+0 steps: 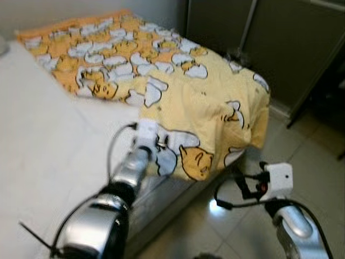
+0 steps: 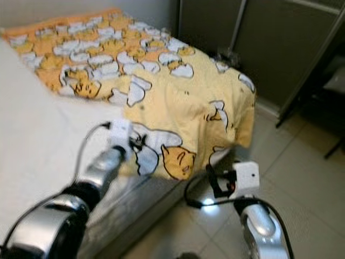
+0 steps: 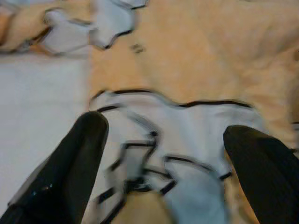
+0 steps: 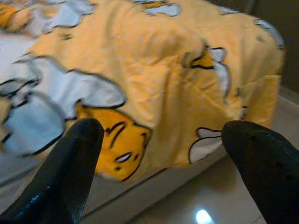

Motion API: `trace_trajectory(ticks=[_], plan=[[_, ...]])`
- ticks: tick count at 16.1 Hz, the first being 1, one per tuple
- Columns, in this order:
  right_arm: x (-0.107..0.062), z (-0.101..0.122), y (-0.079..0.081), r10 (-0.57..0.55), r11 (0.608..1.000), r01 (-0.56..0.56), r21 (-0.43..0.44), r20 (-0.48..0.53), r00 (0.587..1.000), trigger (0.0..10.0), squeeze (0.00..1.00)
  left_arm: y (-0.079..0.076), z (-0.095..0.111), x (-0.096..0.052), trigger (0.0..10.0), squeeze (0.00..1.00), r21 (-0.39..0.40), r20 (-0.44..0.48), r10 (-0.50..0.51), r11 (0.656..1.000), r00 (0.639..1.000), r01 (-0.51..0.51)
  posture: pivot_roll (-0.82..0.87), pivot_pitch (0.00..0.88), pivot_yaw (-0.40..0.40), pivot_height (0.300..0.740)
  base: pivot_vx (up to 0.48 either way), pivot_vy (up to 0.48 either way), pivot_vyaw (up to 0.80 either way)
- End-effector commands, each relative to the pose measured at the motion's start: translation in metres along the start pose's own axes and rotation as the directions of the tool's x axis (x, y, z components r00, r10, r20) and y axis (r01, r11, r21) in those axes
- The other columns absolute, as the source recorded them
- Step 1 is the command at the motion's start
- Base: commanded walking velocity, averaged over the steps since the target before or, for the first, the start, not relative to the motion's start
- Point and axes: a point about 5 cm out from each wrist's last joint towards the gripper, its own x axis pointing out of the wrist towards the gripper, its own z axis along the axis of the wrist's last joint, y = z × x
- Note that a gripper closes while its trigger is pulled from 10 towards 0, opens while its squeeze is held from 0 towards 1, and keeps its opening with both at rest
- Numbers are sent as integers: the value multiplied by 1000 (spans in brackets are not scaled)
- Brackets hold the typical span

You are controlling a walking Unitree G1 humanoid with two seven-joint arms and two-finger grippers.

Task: Clean up the room

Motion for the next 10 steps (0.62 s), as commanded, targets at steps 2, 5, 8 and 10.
trace_trajectory(ticks=[2,5,8,10], plan=[[-7,3,7,71,997,-71,-1,-11,997,10000,0,9,-8,-1,10000,0,15,-59,46,999,997,-45,-241,44,-43,740,0,0,0],[-22,2,9,116,993,-117,-22,-41,992,10000,0,20,-8,-1,10000,0,4,-71,105,994,992,-105,-268,88,-61,740,0,0,0],[-34,1,15,130,992,-130,3,-69,989,10000,0,20,-12,-2,10000,0,-57,-97,58,996,994,-64,-264,132,-83,740,0,0,0],[-41,-1,19,140,990,-140,14,-84,987,10000,0,19,-13,-2,10000,0,-46,-98,52,997,994,-57,-270,166,-86,740,0,0,0]])
